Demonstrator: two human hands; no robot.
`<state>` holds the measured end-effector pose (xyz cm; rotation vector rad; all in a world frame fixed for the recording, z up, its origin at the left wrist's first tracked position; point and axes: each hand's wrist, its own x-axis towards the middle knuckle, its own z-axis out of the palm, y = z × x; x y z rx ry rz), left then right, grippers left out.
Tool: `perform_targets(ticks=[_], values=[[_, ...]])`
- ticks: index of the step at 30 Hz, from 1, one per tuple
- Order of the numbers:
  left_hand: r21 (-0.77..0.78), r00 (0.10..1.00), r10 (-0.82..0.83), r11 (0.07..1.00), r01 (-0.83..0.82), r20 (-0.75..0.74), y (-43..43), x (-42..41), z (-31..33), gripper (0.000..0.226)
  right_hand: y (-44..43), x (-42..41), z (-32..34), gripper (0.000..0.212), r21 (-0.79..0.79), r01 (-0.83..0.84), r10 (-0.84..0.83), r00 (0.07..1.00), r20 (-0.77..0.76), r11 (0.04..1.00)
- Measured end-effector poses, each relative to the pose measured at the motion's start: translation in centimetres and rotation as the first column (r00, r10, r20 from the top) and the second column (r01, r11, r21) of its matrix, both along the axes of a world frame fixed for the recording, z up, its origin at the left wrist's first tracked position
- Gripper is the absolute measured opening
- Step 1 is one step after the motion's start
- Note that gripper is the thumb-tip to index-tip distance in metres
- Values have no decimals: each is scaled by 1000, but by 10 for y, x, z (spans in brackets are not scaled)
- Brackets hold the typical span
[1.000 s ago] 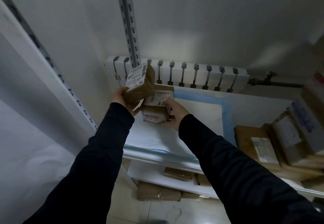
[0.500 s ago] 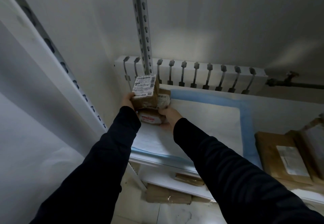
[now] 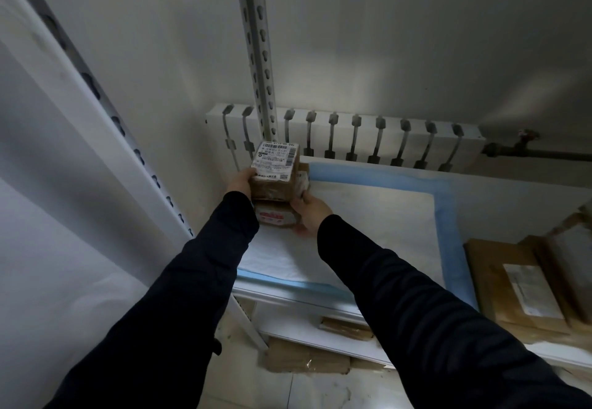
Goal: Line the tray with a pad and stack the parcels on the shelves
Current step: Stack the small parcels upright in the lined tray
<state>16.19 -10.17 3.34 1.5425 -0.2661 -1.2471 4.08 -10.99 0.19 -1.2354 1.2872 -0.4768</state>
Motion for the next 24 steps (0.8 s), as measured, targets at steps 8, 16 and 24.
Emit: perform_targets(ticks=[8, 16, 24], values=[[44, 974, -147, 989, 142, 175, -7, 2, 2, 20, 10, -11, 24, 45, 30, 63, -65, 994, 87, 998], [57, 902, -189, 982, 181, 388, -3, -5, 4, 47, 20, -22, 39, 67, -46, -111, 114, 992, 45, 993], [97, 863, -66, 995, 19, 501, 2, -17, 7, 69, 30, -33, 52, 49, -61, -68, 70, 997, 44, 996]])
